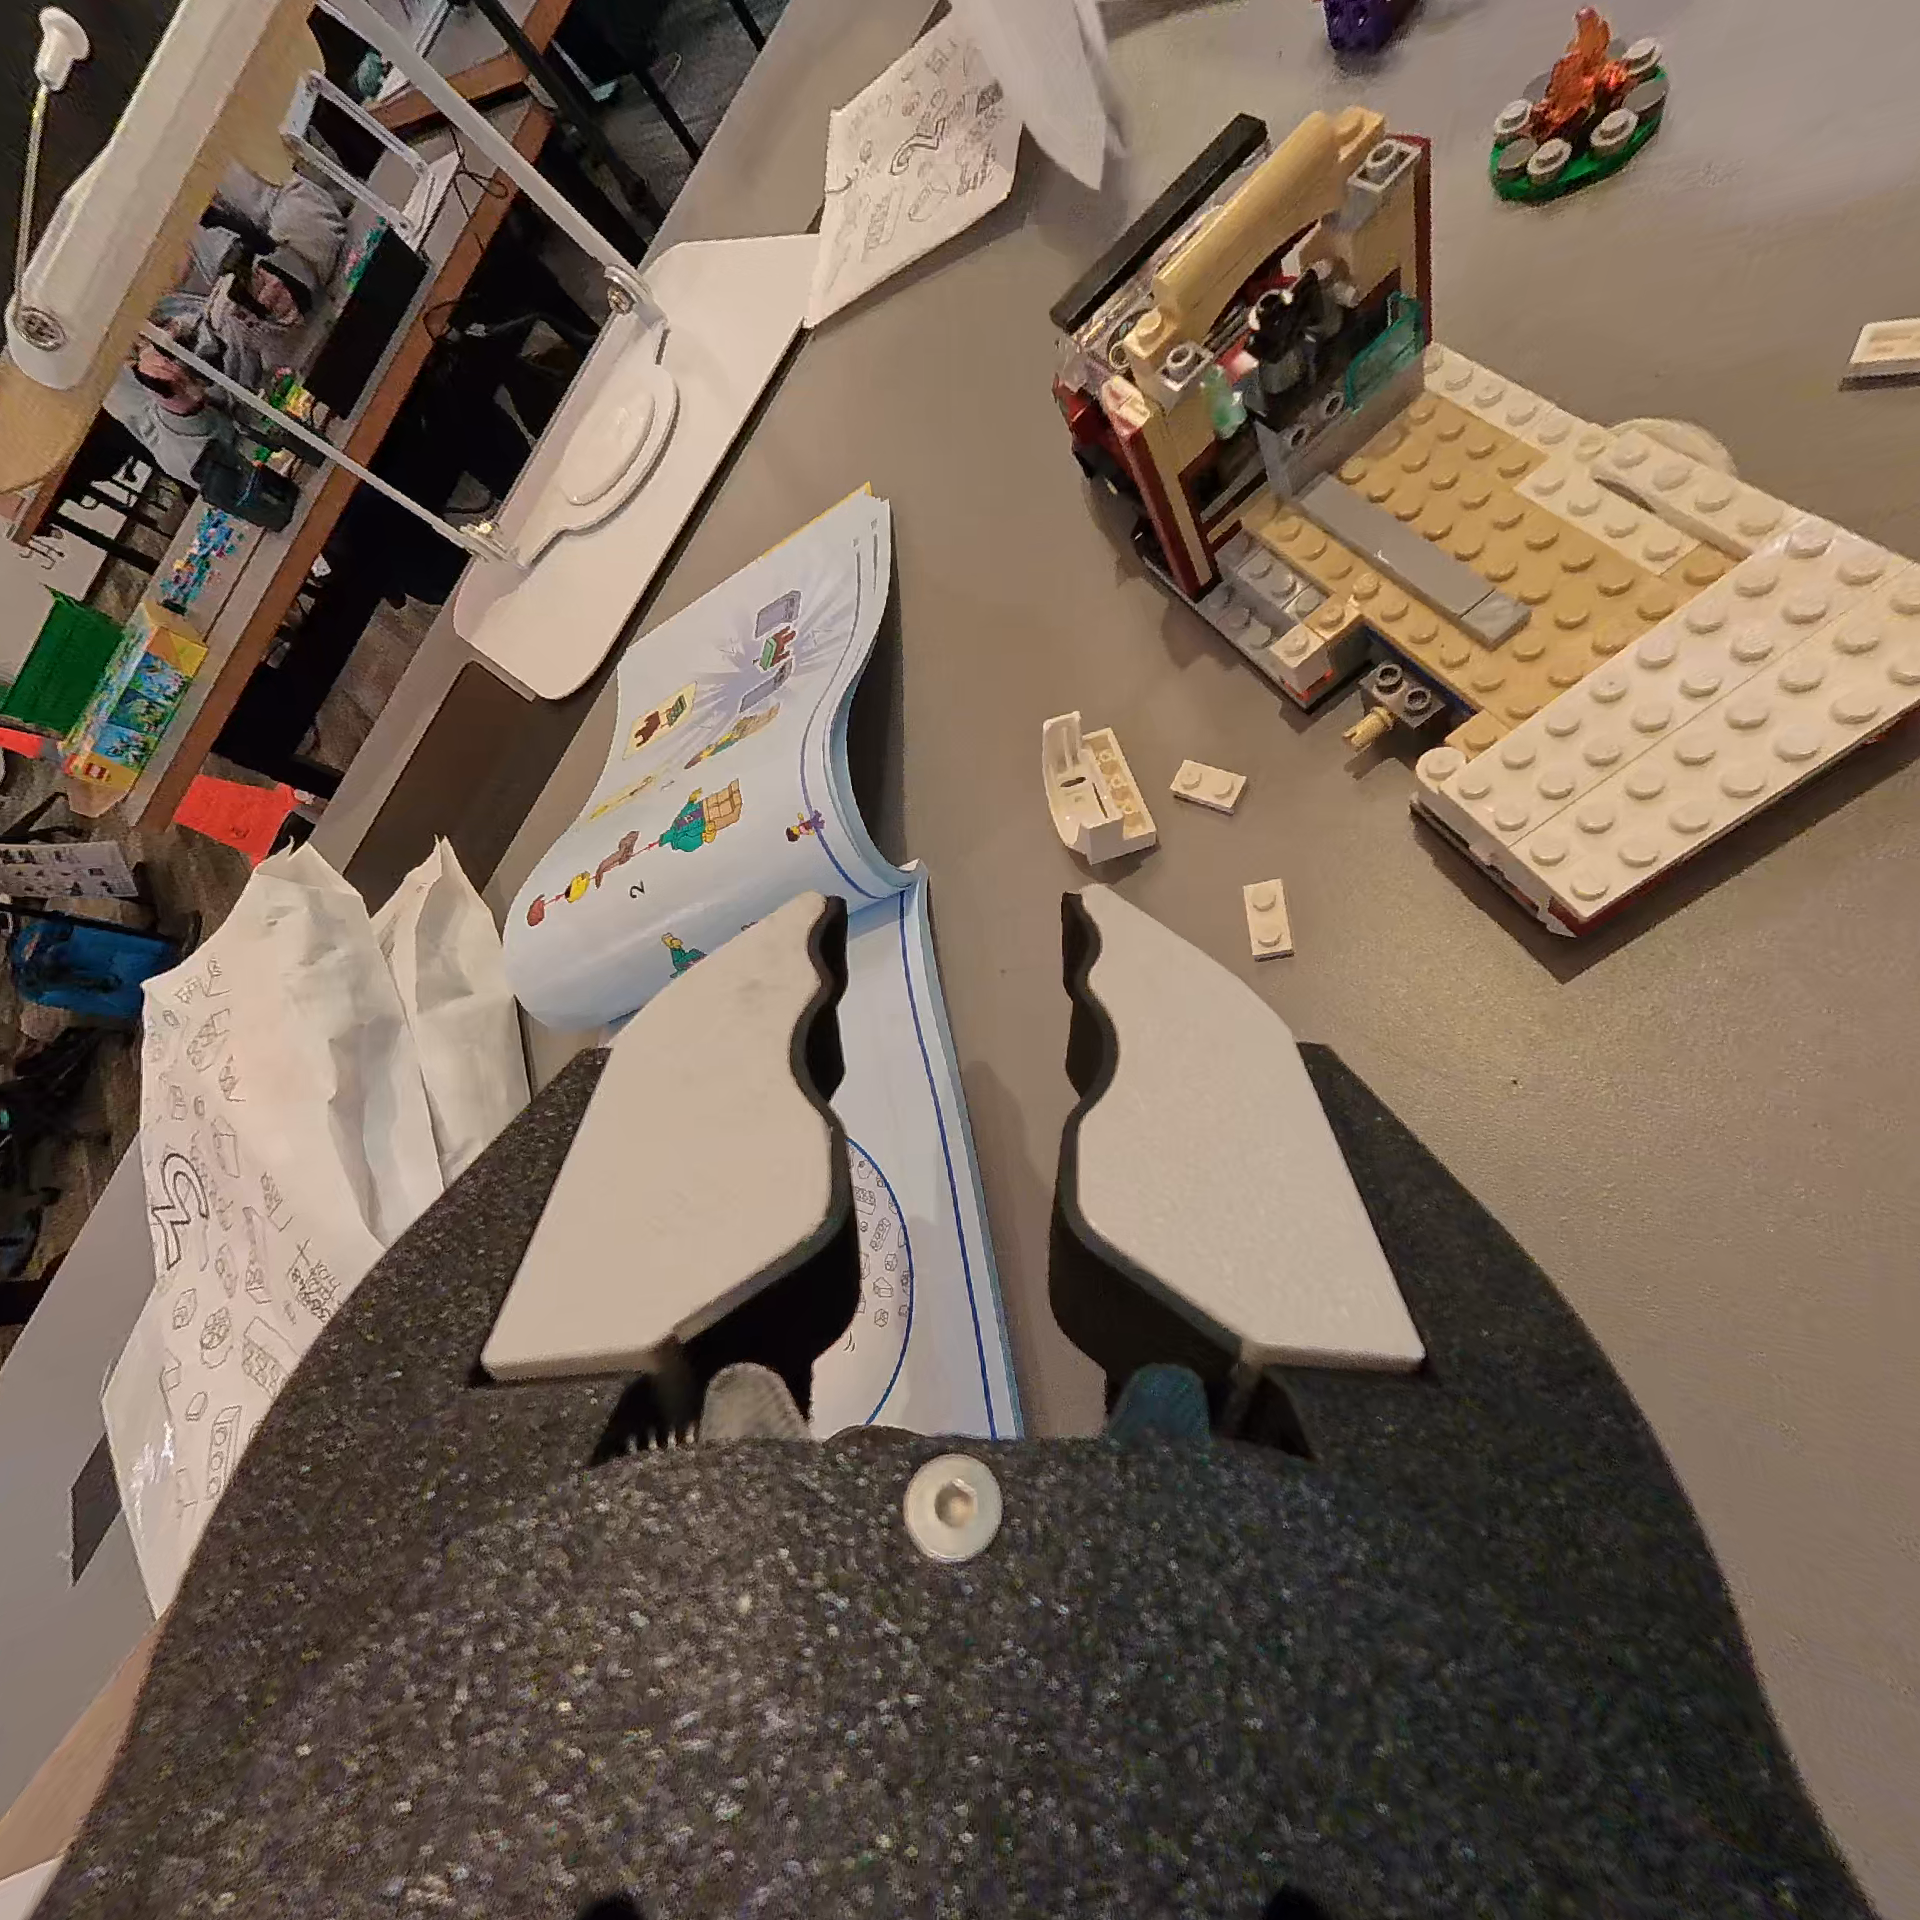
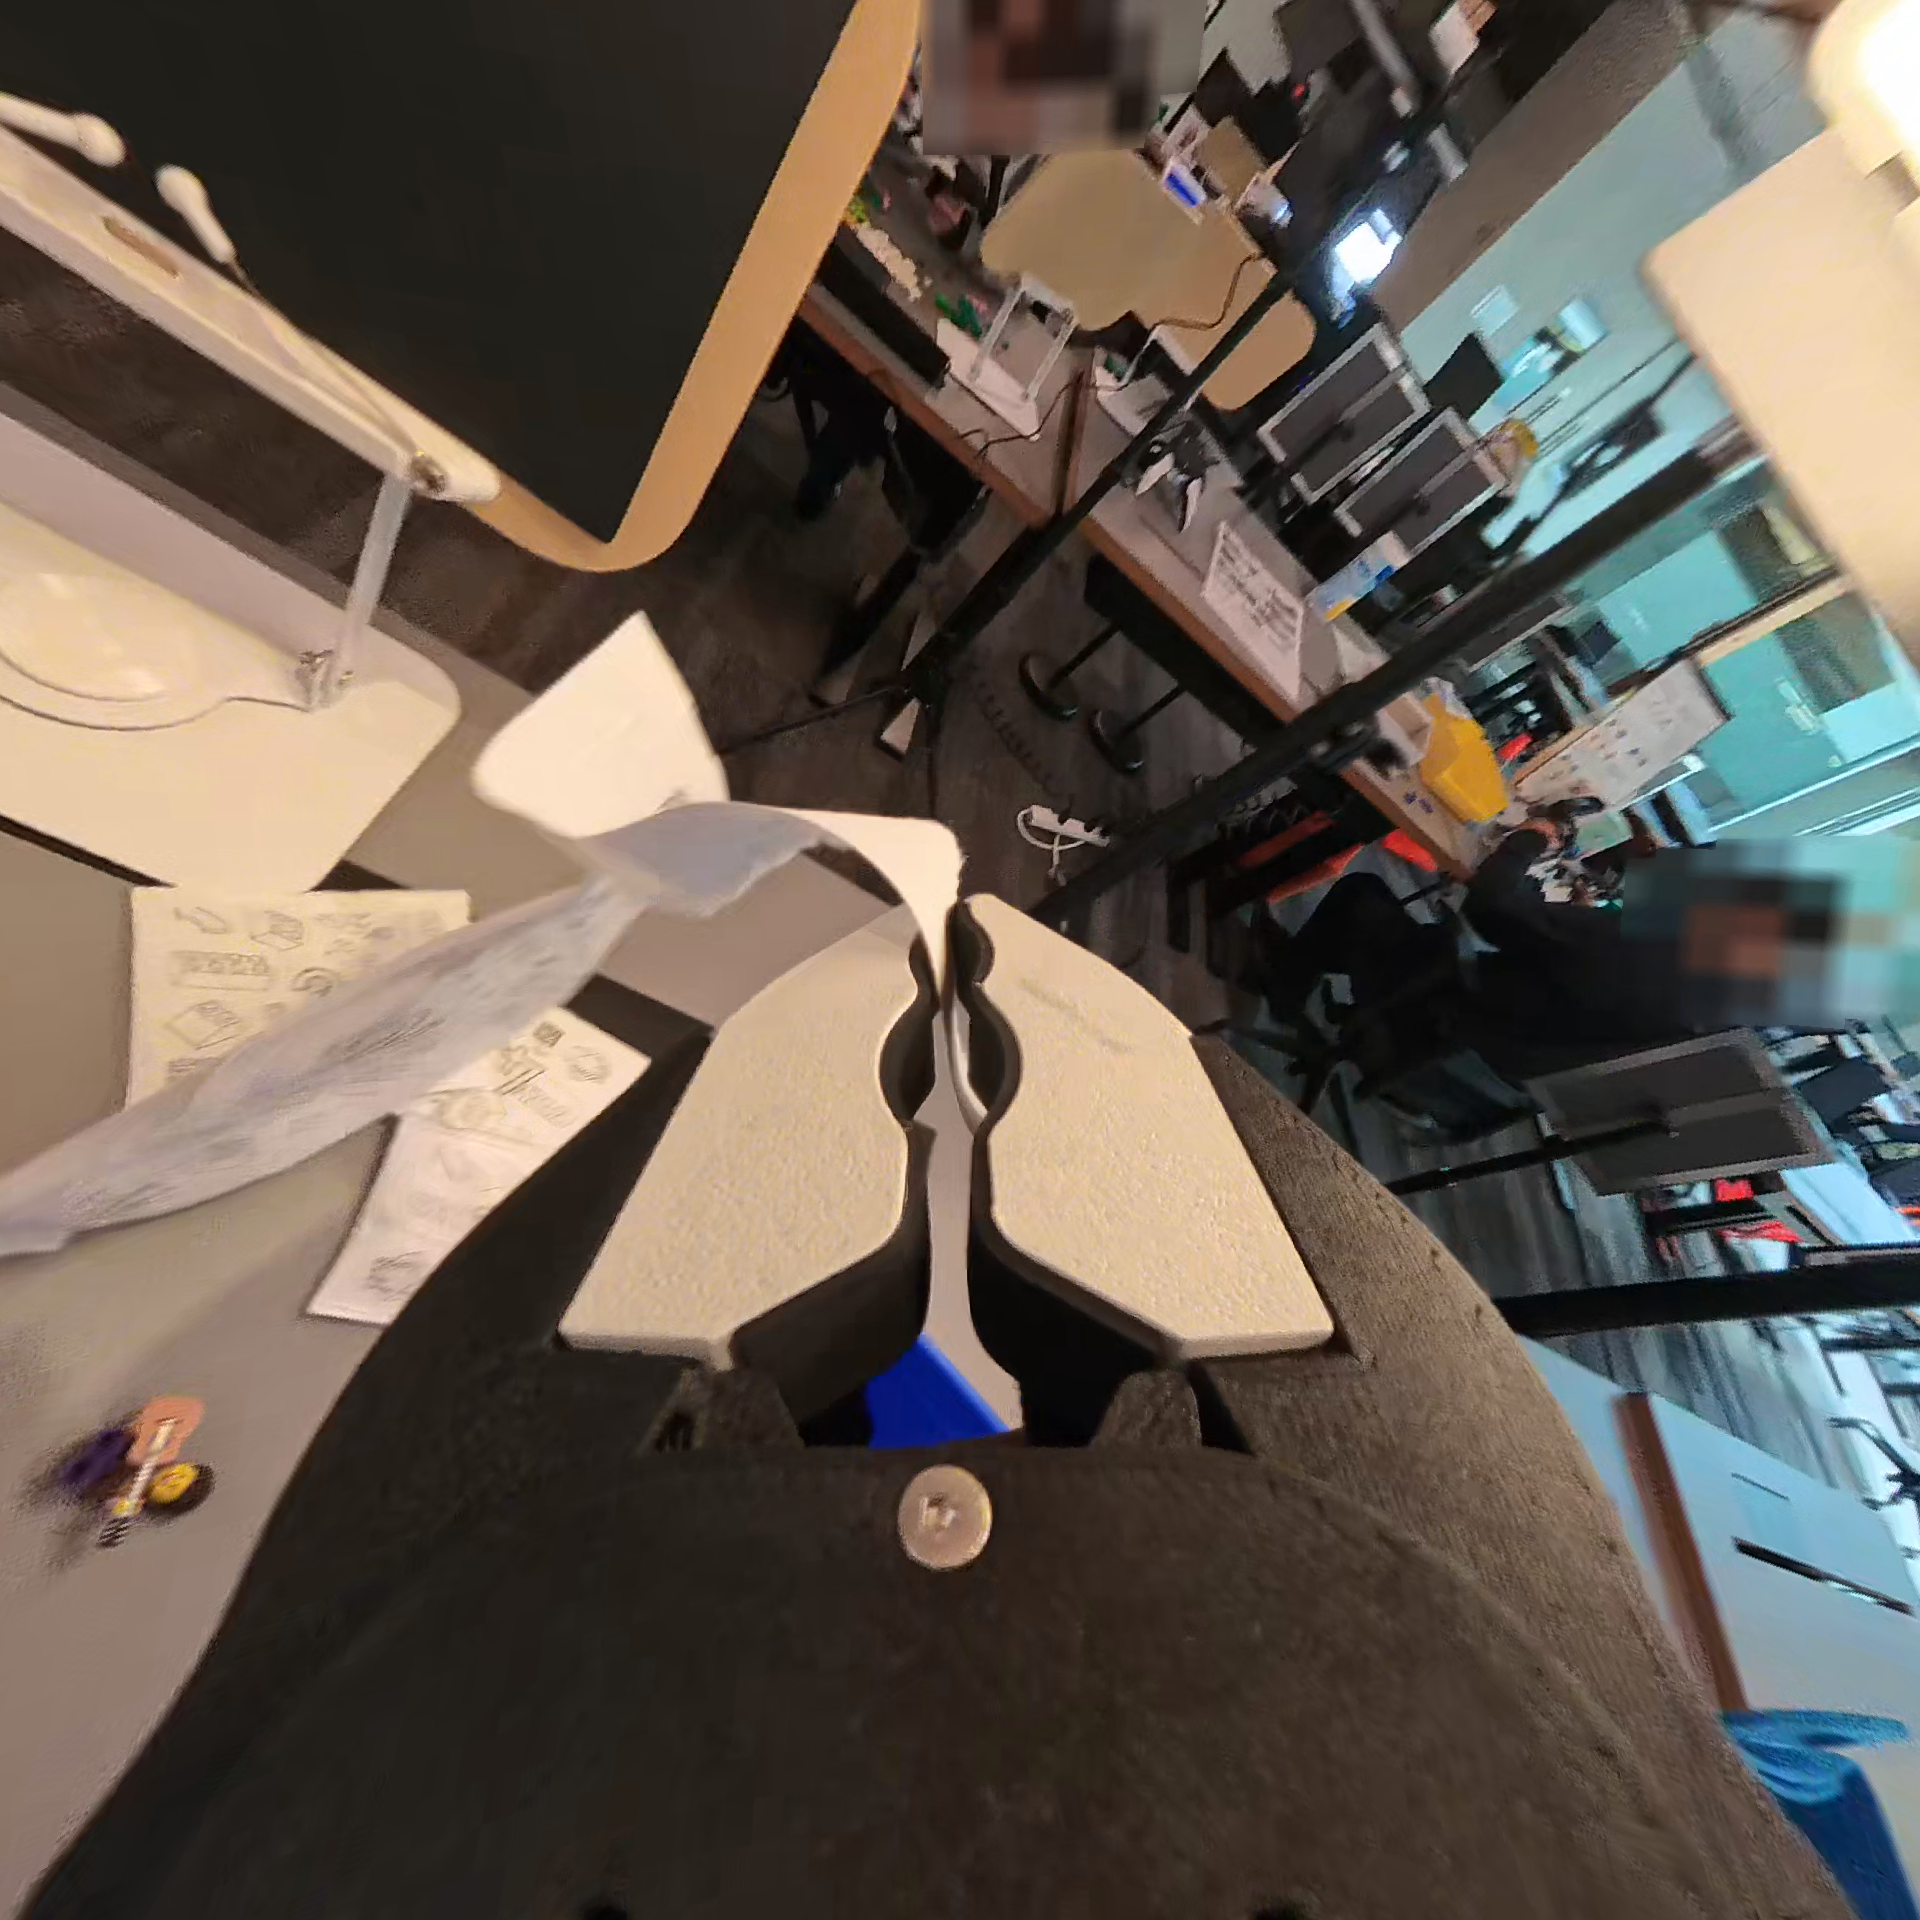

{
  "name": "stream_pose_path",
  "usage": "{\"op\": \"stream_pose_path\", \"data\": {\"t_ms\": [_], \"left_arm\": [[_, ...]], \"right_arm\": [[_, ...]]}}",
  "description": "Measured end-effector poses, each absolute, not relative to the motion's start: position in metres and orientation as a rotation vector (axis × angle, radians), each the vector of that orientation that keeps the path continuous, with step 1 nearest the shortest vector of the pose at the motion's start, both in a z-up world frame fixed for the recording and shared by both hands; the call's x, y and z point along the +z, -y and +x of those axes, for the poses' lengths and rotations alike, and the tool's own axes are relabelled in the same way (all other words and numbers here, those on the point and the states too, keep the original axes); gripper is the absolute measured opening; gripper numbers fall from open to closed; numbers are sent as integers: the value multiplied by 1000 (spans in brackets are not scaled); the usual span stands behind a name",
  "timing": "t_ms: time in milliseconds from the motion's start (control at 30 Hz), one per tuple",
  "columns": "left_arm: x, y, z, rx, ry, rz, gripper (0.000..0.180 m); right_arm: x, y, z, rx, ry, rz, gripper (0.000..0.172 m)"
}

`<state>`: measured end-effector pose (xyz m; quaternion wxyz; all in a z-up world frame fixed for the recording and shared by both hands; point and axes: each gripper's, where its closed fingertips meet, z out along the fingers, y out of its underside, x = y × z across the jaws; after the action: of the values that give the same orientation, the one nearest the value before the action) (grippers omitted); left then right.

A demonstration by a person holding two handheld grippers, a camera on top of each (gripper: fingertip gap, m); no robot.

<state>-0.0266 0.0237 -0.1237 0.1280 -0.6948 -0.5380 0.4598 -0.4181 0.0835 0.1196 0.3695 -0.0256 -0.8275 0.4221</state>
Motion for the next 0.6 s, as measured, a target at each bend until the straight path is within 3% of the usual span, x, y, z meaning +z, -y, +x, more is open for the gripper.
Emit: {"op": "stream_pose_path", "data": {"t_ms": [333, 600], "left_arm": [[-126, -26, -27, 1323, 1561, -2040, 40], [-129, -1, -16, 1229, 1803, -1830, 43]], "right_arm": [[32, -24, -381, 979, 2350, -2, 15], [-51, -32, -365, 690, 2624, 39, 87]]}}
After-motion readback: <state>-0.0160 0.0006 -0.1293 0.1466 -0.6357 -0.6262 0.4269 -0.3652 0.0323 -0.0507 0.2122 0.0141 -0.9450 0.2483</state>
